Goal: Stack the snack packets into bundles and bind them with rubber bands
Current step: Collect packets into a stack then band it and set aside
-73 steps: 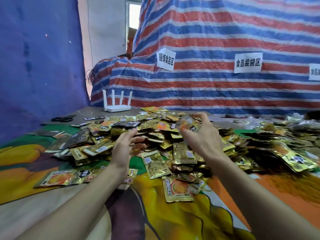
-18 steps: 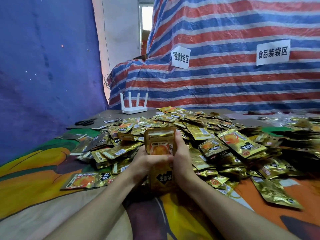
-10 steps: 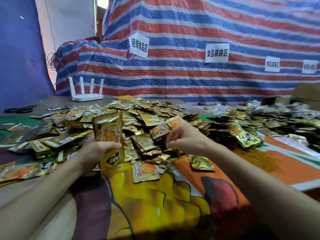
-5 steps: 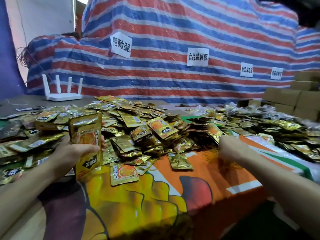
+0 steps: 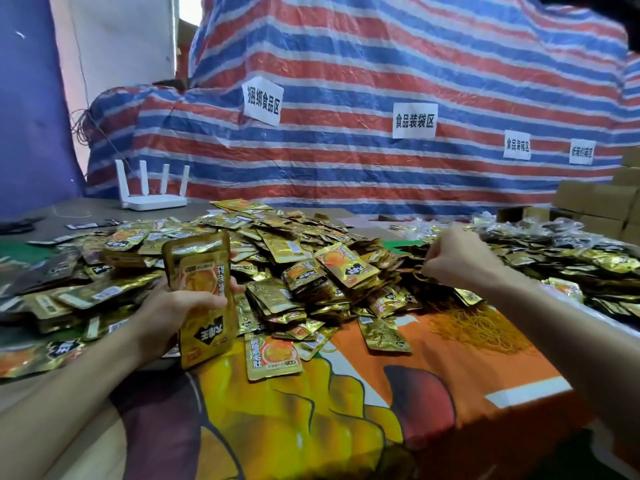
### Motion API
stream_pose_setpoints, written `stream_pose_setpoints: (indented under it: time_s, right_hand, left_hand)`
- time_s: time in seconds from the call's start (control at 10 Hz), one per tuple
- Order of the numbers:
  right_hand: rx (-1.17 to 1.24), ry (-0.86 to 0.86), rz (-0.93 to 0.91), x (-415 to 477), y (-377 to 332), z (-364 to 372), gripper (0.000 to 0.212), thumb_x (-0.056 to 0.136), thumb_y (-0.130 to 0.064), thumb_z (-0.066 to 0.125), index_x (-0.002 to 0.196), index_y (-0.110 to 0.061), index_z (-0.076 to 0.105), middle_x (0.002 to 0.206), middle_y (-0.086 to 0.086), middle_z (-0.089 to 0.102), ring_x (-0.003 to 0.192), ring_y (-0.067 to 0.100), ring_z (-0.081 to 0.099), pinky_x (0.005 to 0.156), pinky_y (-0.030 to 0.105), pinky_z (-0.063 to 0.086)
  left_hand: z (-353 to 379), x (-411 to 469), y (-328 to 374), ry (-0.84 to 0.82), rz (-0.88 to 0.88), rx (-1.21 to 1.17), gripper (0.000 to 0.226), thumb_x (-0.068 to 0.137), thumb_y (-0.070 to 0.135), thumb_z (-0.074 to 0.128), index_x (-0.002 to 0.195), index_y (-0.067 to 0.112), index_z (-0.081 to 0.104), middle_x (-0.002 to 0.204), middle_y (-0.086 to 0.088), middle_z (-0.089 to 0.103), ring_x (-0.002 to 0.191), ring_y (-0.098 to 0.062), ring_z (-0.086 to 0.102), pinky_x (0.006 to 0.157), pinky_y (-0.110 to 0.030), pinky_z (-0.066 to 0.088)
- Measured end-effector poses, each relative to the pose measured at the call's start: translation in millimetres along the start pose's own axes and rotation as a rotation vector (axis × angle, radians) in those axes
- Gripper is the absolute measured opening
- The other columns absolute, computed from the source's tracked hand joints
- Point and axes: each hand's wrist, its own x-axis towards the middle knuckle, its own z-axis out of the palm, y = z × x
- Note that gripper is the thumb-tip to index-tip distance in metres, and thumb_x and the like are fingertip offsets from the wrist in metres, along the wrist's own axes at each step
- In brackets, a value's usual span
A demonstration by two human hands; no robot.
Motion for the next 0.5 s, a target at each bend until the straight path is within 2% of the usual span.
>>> stream_pose_setpoints:
  time_s: [0.1,0.2,0.3,0.4,0.5]
  right_hand:
    - [0.265,-0.084,-0.149,-14.7,-55.5,2.4,0.006,0.085,-0.015,0.076,0.081,-0.014,0.08,0.076,0.0,0.074,0.068,0.011,0.068,0.062,0.026,0.058]
    - [0.49,-0.194,-0.319,-24.5,-99.0,23.8,0.008,0.085,-0.022,0.078,0.085,-0.015,0.081,0.078,-0.001,0.076,0.069,0.007,0.067,0.061,0.021,0.054]
    - [0.62,-0.216,-0.419,-33.1,-155.3,49.9,0.007,0.086,-0.023,0.078,0.085,-0.016,0.081,0.072,-0.005,0.074,0.059,0.0,0.061,0.054,0.015,0.047]
    - [0.743,-0.213,-0.437,-35.1,-195.0,71.1,0.008,0.087,-0.018,0.075,0.087,-0.012,0.081,0.073,-0.007,0.074,0.061,0.0,0.063,0.051,0.013,0.046]
    - [0.891,-0.219,-0.384,-33.3,-215.7,87.5,0.006,0.084,-0.007,0.075,0.083,-0.005,0.08,0.072,-0.011,0.073,0.062,-0.01,0.066,0.05,0.005,0.044]
  left_hand:
    - [13.0,-24.0,17.7,-0.01,0.028,-0.026,0.045,0.089,0.017,0.072,0.13,0.0,0.062,0.132,-0.027,0.062,0.122,-0.047,0.059,0.102,-0.069,0.044]
    - [14.4,-41.8,32.6,-0.06,0.071,-0.09,0.044,0.084,0.012,0.07,0.126,-0.002,0.065,0.127,-0.026,0.066,0.118,-0.044,0.063,0.097,-0.064,0.051]
    - [15.7,-60.9,48.9,-0.157,0.129,-0.22,0.046,0.07,0.011,0.073,0.115,0.002,0.074,0.117,-0.022,0.072,0.103,-0.035,0.072,0.076,-0.047,0.062]
    - [14.8,-64.3,55.5,-0.119,0.119,-0.27,0.044,0.065,0.004,0.073,0.109,-0.004,0.074,0.113,-0.022,0.072,0.092,-0.035,0.071,0.083,-0.049,0.059]
    - [13.9,-62.5,58.6,-0.005,0.086,-0.234,0.022,0.065,0.002,0.072,0.086,0.003,0.079,0.088,-0.02,0.074,0.07,-0.031,0.071,0.068,-0.04,0.061]
